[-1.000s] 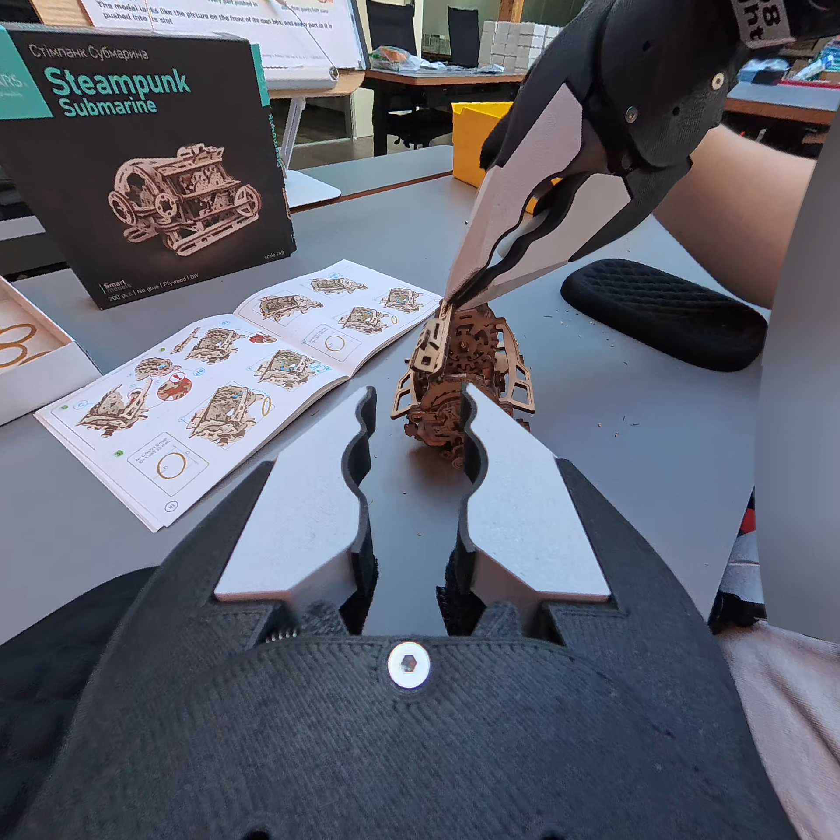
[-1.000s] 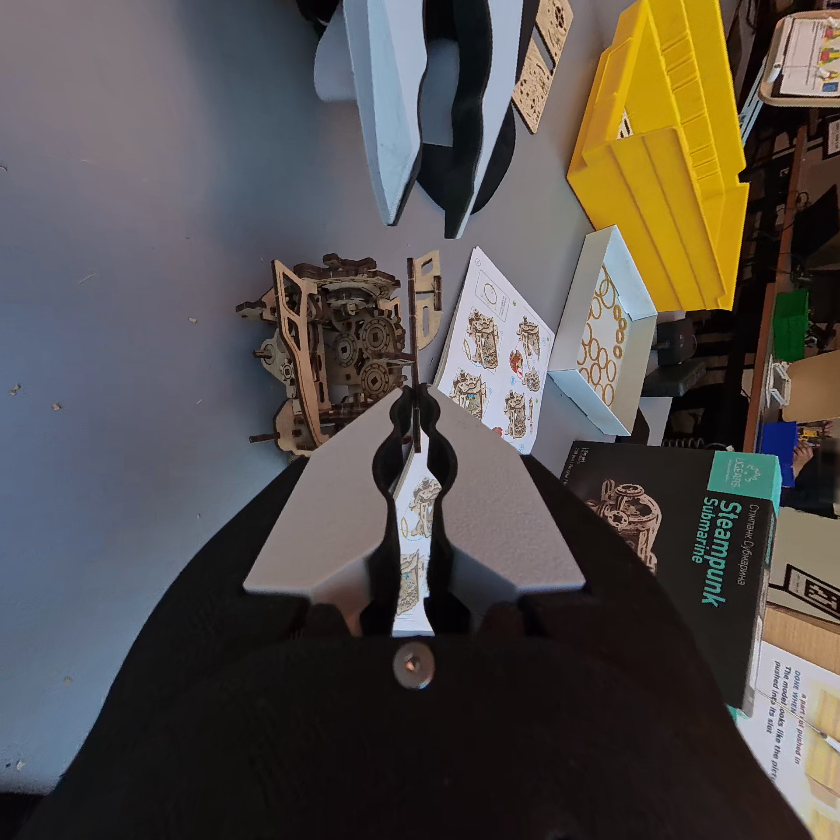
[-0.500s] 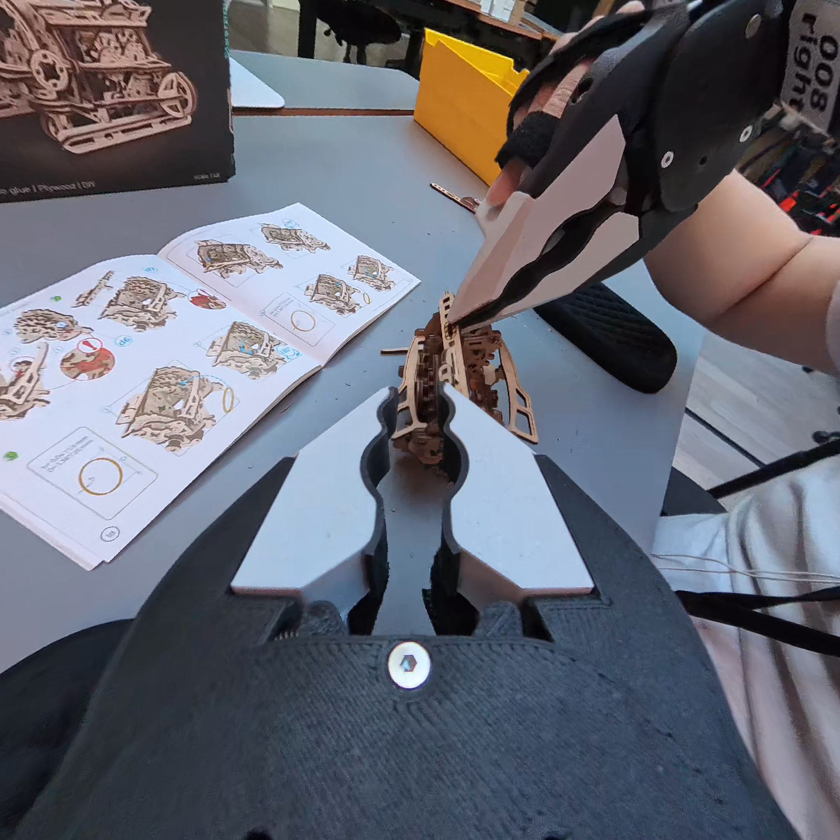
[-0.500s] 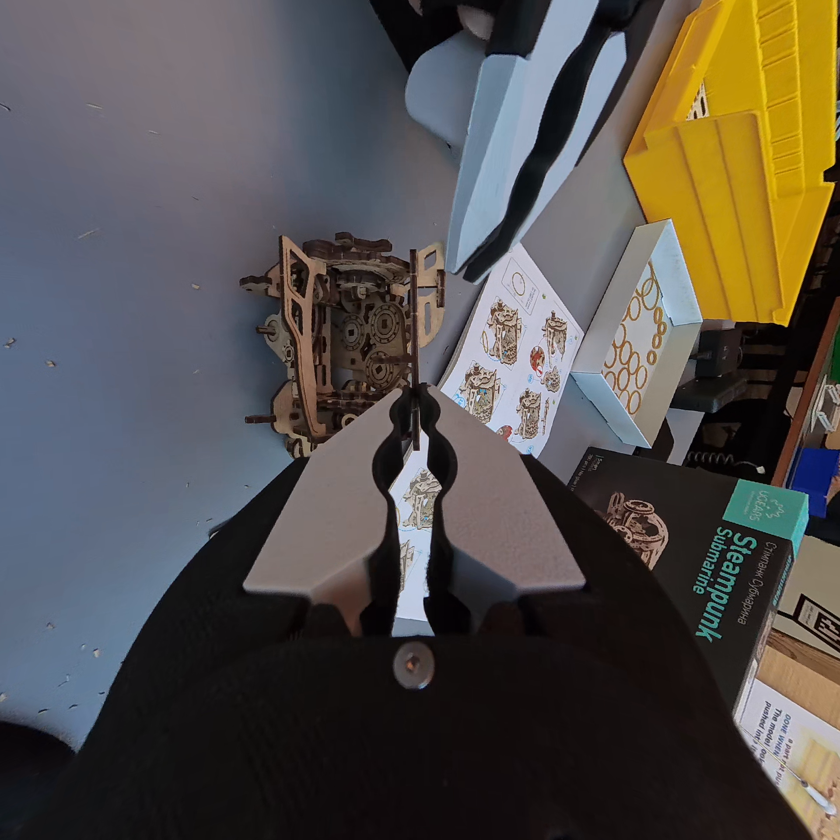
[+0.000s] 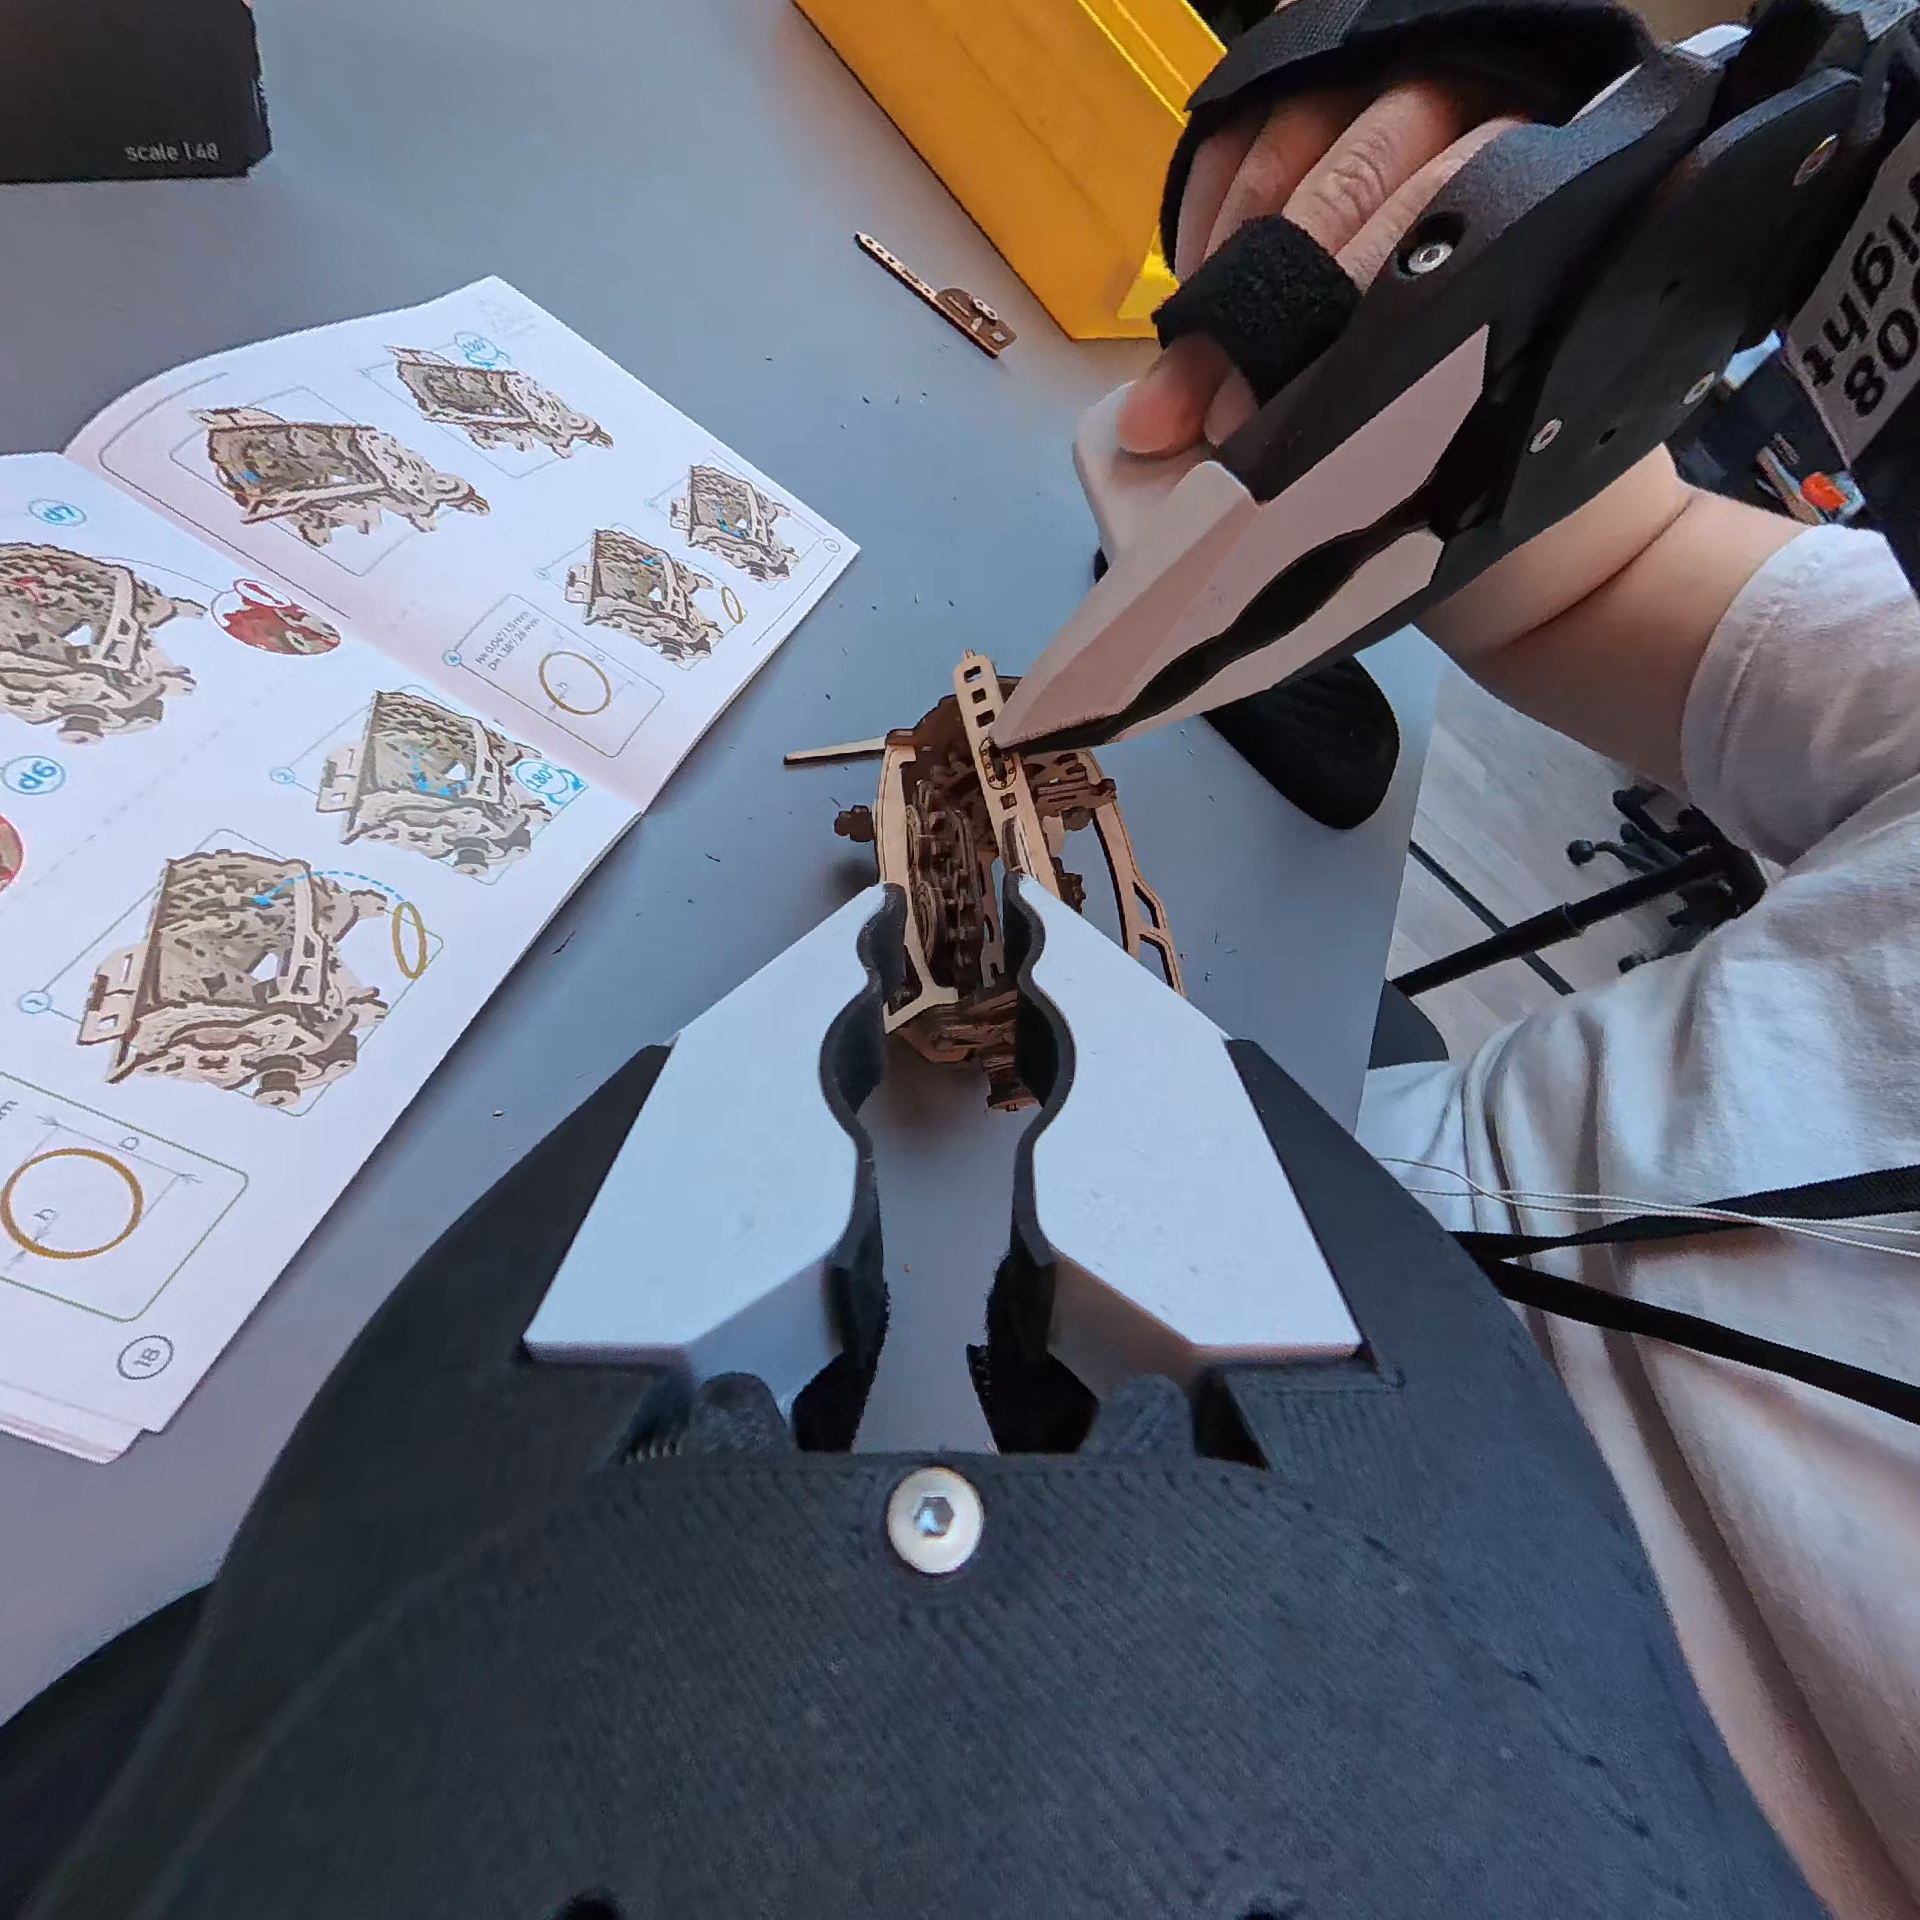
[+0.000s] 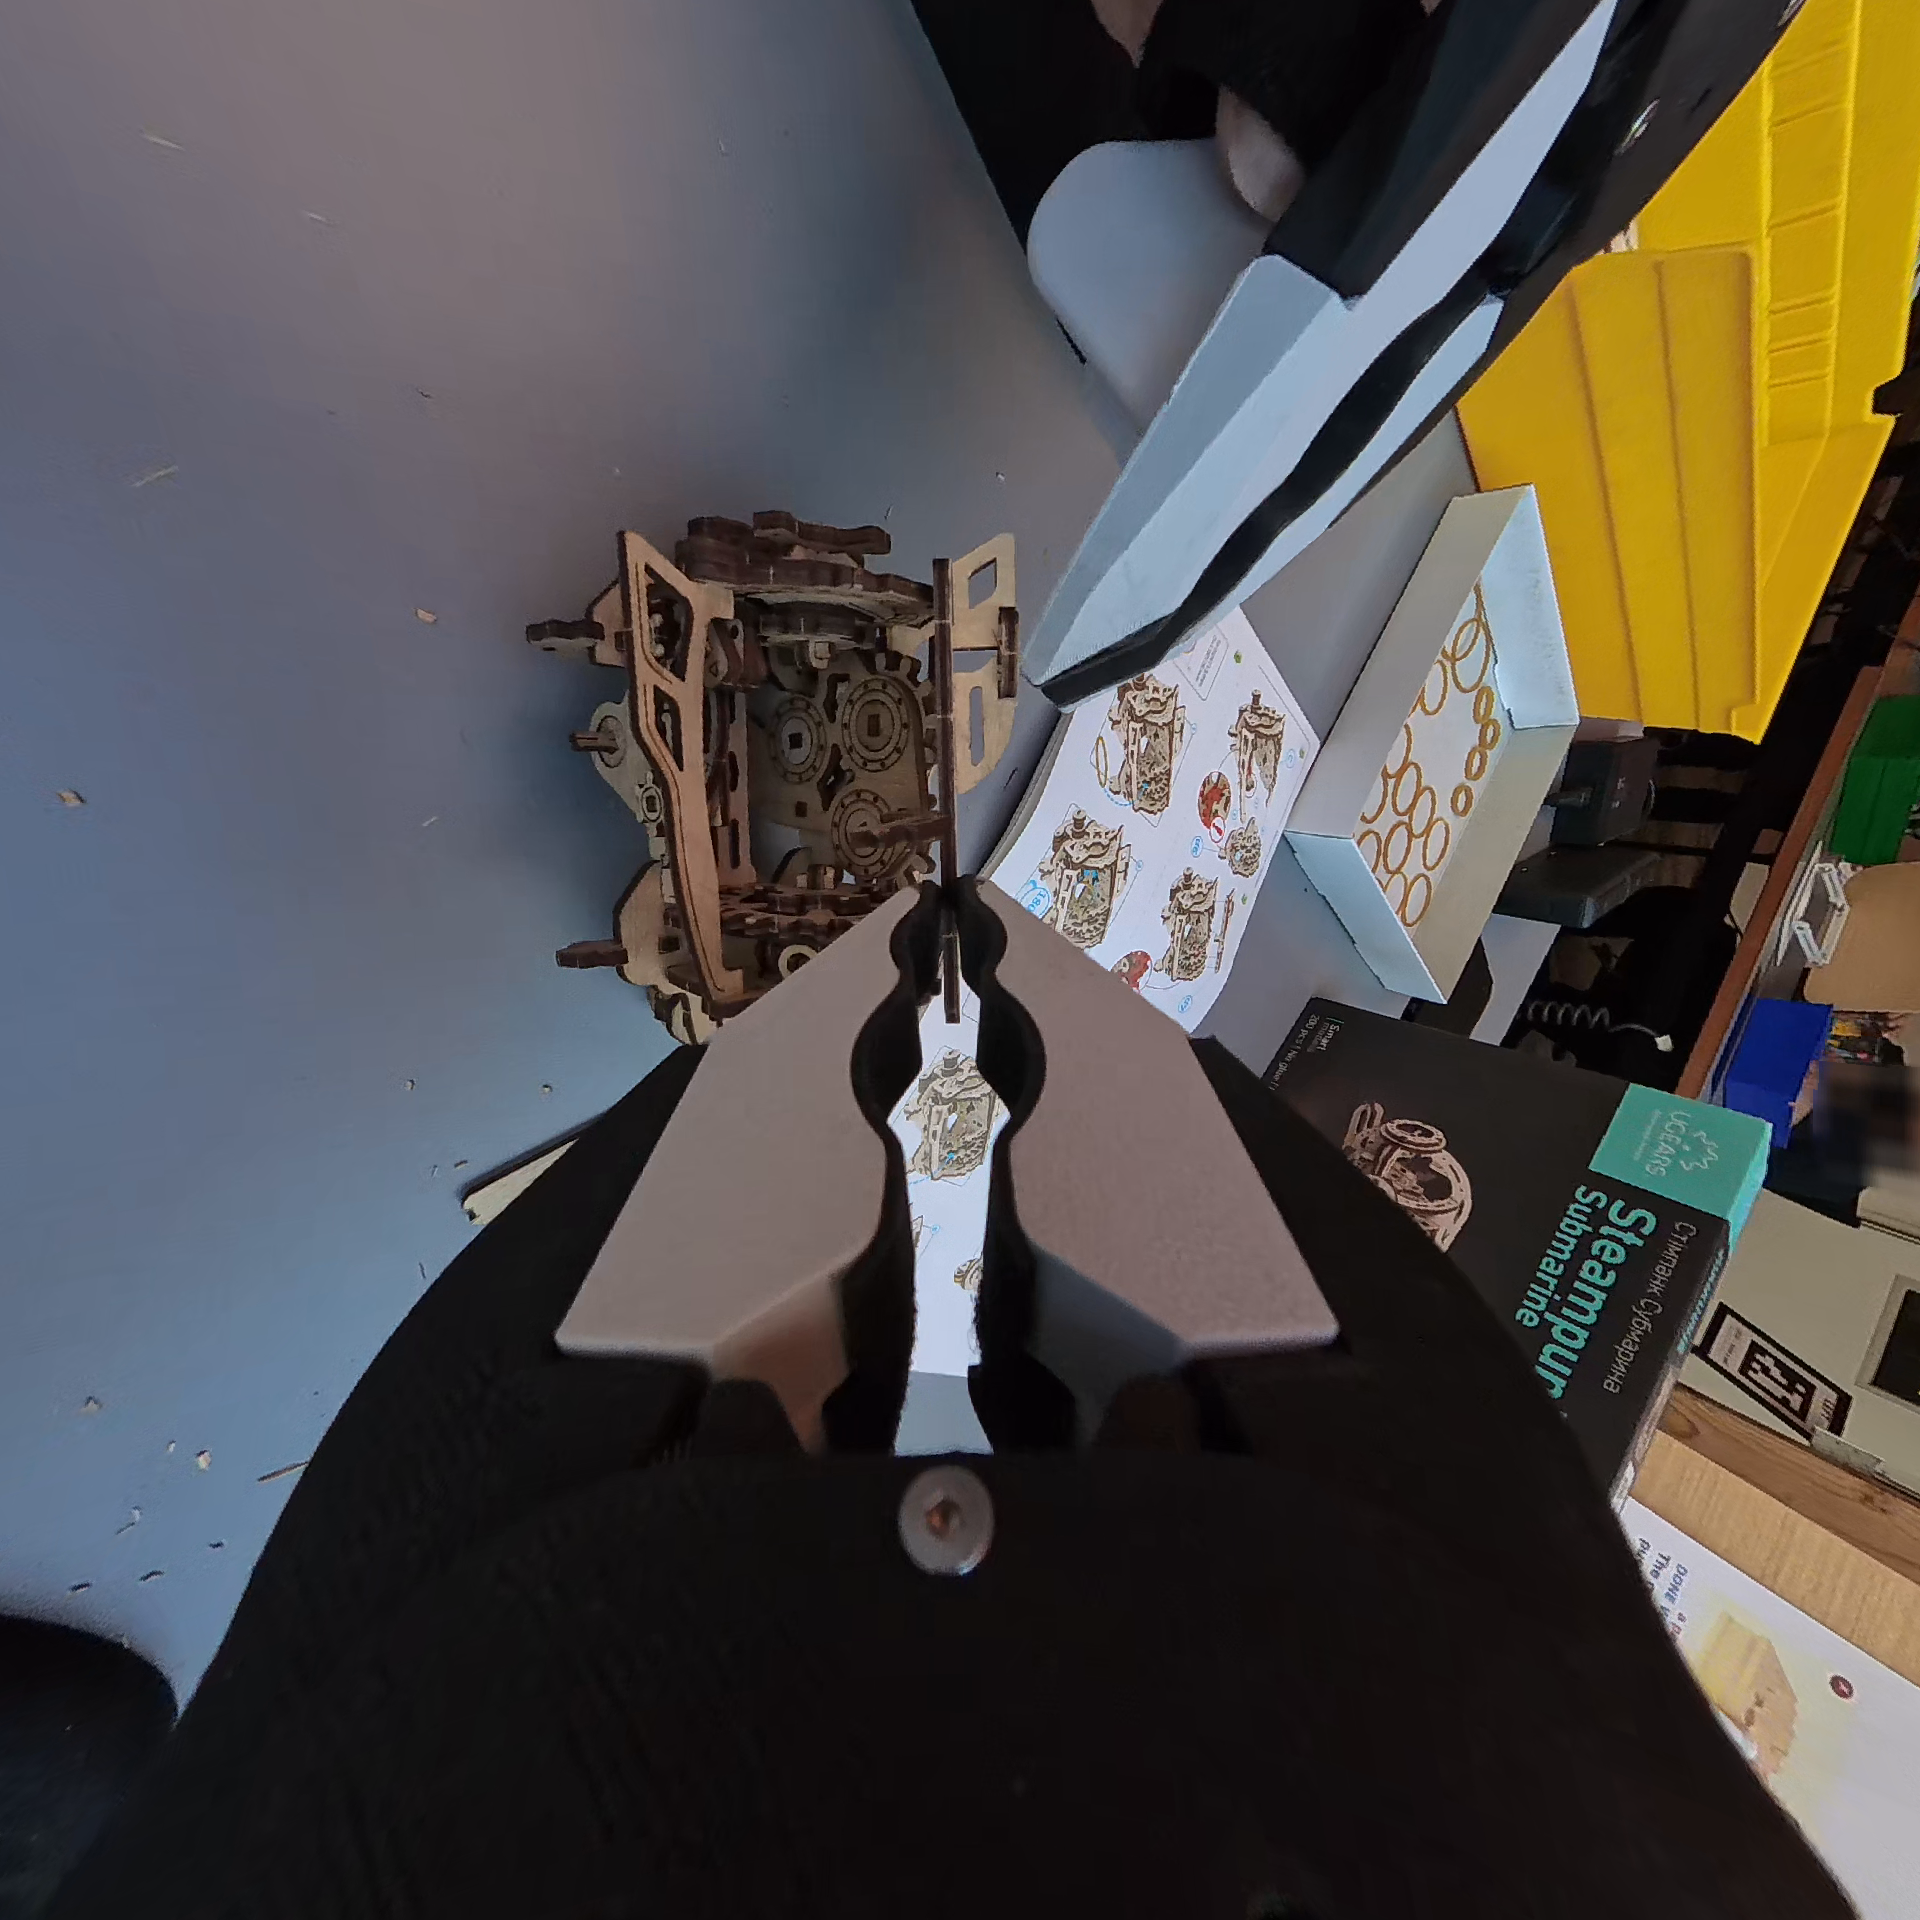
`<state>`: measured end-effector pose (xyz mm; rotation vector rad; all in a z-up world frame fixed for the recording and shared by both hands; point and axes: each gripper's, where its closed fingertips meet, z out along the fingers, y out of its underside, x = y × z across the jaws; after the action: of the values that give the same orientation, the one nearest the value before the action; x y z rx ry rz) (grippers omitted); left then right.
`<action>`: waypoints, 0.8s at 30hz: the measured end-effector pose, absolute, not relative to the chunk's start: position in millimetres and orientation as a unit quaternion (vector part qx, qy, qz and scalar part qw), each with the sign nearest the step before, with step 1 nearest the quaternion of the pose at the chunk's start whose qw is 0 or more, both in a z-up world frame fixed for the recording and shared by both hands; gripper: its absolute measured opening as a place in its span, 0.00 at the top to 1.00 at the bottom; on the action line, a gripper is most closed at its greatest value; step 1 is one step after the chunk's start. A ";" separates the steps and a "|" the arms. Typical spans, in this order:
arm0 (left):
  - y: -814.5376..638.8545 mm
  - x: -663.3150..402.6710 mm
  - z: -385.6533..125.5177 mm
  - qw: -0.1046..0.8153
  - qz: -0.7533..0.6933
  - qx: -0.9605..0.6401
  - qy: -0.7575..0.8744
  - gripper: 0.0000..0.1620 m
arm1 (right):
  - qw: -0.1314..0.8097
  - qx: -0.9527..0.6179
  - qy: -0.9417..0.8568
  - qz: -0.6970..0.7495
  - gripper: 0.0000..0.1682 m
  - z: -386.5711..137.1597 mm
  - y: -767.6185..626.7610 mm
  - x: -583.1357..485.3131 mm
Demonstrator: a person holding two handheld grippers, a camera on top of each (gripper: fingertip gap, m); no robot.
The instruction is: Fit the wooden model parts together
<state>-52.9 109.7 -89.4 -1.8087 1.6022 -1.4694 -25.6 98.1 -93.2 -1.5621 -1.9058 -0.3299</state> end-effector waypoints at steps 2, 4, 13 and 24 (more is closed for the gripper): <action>107.5 -53.5 -88.0 0.148 -0.514 -0.626 0.567 0.90 | 0.319 -0.594 -0.728 -0.130 0.99 -94.0 98.0 -25.8; 107.2 -54.4 -85.7 0.143 -0.513 -0.623 0.572 0.89 | 0.314 -0.595 -0.728 -0.134 0.98 -94.0 98.0 -25.4; 106.0 -53.9 -87.0 0.112 -0.477 -0.633 0.599 0.86 | 0.296 -0.600 -0.726 -0.156 0.98 -94.6 99.4 -22.2; 109.1 -51.9 -88.9 0.083 -0.469 -0.640 0.603 0.86 | 0.286 -0.606 -0.723 -0.167 0.99 -95.1 100.8 -20.3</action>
<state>-51.9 109.1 -88.9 -1.9117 1.8007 -1.4001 -20.3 100.8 -95.1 -1.6195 -1.9329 -0.4456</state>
